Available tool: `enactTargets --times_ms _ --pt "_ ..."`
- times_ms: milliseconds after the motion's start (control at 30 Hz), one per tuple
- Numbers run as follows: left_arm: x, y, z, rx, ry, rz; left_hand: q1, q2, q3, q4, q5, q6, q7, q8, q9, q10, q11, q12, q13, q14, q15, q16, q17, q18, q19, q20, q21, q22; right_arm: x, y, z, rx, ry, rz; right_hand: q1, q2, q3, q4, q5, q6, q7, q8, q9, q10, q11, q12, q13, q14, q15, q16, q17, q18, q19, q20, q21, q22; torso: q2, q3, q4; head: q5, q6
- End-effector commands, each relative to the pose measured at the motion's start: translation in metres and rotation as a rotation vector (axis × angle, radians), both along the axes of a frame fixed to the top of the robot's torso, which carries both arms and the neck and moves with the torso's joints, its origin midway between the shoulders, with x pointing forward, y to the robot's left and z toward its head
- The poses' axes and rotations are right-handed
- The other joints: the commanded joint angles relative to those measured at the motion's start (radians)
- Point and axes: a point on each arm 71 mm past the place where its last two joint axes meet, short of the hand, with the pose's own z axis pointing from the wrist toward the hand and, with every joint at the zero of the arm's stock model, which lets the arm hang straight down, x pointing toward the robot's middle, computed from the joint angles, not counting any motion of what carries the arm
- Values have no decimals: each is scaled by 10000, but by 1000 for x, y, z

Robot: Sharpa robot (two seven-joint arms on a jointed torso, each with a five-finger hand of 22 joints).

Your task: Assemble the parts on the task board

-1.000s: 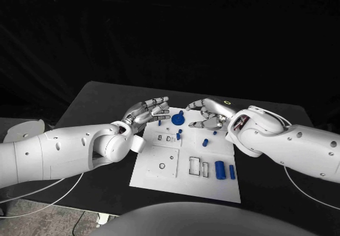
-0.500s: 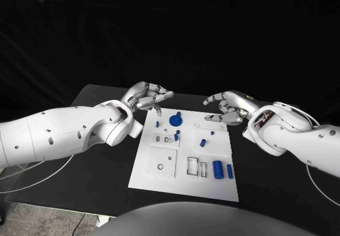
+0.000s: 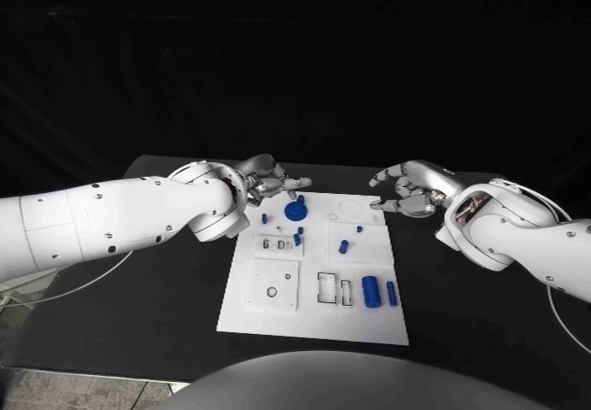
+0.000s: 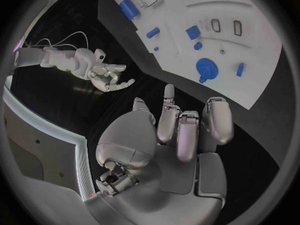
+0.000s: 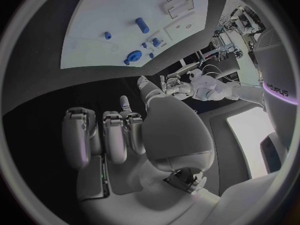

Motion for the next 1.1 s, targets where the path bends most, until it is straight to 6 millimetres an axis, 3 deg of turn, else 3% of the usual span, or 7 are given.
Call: enactTargets --times_ms 33,233,367,433,767,933,1100 --pt "2 2 -8 2607 692 352 -129 4 -76 -13 -8 154 -36 119 134 1180 -223 2075 2892 1069 -40 23 2627 -86 78 -35 49 66 1 -2 -4 -118 293 -175 -2 97 4 75 59 84 5 50 -13 1049 59 39 2635 1046 42 34 2635 117 266 80 38 2182 -17 67 -124 88 2" --pt "5 -3 -9 3448 493 360 -223 120 -193 -39 152 378 -298 1113 1225 1180 -454 2075 2892 1069 -239 23 2627 -98 143 -207 102 219 1 -1 -8 -184 509 -282 -3 109 3 84 70 105 6 61 -16 1049 61 39 2635 1046 44 34 2635 118 266 82 38 2182 -43 145 -183 134 2" --pt "4 -8 -14 4082 789 27 -277 235 -222 -50 64 -274 -437 2373 2899 1180 -596 2075 2892 1069 -386 23 2627 -103 167 -371 75 279 2 -2 -12 -262 672 -339 -3 118 4 90 77 120 7 69 -18 1049 62 39 2635 1046 45 34 2635 122 257 84 24 2177 -63 186 -189 167 2" --pt "3 -10 -17 4331 962 -147 -284 275 -208 -48 38 -500 -443 2621 3354 1180 -613 2075 2892 1069 -402 23 2627 -107 179 -387 62 296 2 -1 -14 -288 733 -359 -3 126 5 95 83 128 8 73 -19 1049 62 39 2635 1046 45 34 2635 128 244 85 3 2169 -73 197 -203 227 2" --pt "-2 -13 -31 4990 1641 -644 -313 335 -176 -50 29 -783 -426 2728 3836 1180 -601 2075 2892 1069 -401 23 2627 -99 158 -392 16 269 2 -3 -18 -403 924 -433 -4 135 7 100 92 134 9 77 -21 1049 63 39 2635 1046 46 34 2635 133 232 85 -14 2162 -113 195 -201 276 2" --pt "-5 -15 -38 5182 1715 -834 75 268 -13 -127 1100 -991 -421 2666 4248 1180 -595 2075 2892 1069 -391 23 2627 -70 49 -385 -89 160 2 -3 -19 -432 978 -446 -4 143 7 105 102 140 10 79 -24 1049 64 39 2635 1046 47 34 2635 131 237 86 -8 2164 -119 184 -207 273 2" --pt "-9 -19 -45 5287 1802 -1024 246 192 29 -134 1275 -1055 -413 2582 4384 1180 -588 2075 2892 1069 -385 23 2627 -58 5 -378 -133 117 1 -3 -21 -470 1062 -431 -4 143 7 105 102 140 10 79 -24 1049 64 39 2635 1046 47 34 2635 131 237 86 -8 2164 -141 189 -184 272 2"
